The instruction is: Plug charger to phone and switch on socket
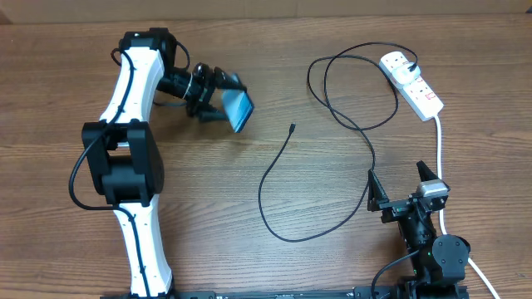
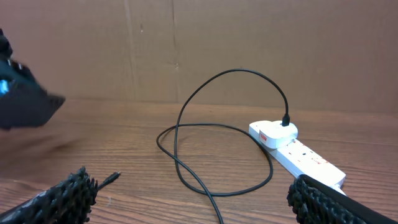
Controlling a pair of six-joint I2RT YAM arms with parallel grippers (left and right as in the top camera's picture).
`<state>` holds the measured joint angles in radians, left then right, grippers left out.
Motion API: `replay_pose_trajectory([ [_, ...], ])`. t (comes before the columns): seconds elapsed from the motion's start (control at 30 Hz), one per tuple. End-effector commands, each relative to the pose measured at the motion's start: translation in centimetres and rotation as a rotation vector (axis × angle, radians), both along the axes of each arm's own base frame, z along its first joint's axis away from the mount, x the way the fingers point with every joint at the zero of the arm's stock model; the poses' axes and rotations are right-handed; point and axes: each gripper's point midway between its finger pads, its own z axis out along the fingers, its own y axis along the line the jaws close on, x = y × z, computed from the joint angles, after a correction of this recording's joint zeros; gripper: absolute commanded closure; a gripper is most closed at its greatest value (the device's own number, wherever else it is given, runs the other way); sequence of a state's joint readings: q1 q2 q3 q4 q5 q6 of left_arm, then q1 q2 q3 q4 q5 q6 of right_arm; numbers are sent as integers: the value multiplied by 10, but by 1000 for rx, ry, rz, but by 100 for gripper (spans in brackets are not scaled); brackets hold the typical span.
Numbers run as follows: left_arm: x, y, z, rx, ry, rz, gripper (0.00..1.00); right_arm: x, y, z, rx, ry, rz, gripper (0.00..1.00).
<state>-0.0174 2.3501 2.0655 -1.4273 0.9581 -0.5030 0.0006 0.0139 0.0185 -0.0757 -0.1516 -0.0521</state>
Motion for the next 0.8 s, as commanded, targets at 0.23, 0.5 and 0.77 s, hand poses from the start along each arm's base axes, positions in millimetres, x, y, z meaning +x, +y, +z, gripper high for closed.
replay_pose_trajectory([
  [0.23,2,60,-65,789,-159,-244,32,0,-2,-2,-9,-6,-8,0],
  [0.5,13,45,-68,979,-278,-337,32,0,-2,-2,-9,-6,-8,0],
  [0.77,22,26,-72,1004,-354,-352,32,0,-2,-2,-9,-6,-8,0],
])
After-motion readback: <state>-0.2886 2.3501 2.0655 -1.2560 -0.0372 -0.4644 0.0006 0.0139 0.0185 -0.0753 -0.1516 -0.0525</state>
